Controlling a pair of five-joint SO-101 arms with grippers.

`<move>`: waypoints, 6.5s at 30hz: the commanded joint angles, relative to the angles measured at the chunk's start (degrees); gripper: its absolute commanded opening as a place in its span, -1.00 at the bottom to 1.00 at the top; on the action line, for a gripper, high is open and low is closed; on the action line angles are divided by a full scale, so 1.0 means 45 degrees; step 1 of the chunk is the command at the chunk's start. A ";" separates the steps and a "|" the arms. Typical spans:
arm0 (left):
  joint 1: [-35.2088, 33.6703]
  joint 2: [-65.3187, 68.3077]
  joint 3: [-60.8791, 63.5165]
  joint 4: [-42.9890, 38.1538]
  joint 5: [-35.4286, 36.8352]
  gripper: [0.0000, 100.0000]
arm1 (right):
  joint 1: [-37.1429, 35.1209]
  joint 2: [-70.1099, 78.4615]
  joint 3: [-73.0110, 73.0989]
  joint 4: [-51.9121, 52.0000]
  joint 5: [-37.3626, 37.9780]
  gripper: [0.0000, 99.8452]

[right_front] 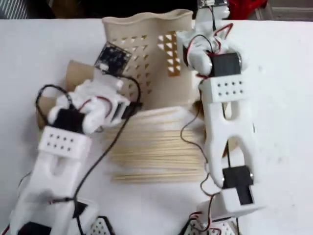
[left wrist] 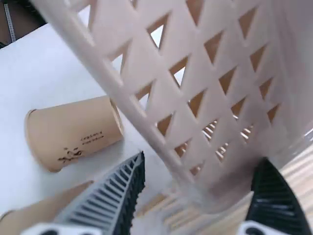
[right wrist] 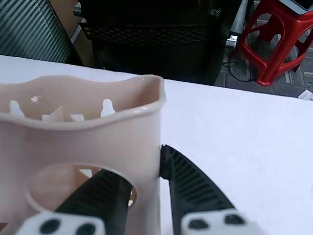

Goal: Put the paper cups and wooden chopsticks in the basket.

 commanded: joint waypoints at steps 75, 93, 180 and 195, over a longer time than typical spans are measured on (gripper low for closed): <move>-0.2803 0.8508 -1.0413 0.3048 0.2950 -0.32 | -0.1416 -0.5187 1.0862 -0.3976 0.1172 -0.51; -0.2608 1.2415 -1.6098 0.4845 0.2969 -0.87 | -0.0068 -0.6105 1.1350 -0.3722 0.1192 -0.51; -0.1963 1.4056 -1.6762 0.3770 0.1993 -0.96 | -0.2491 -1.0579 1.3597 -0.2120 0.1094 -0.55; -0.2042 1.4134 -1.7700 0.4708 0.2208 -0.96 | -0.2335 -1.4759 1.5004 -0.1788 0.1172 -0.55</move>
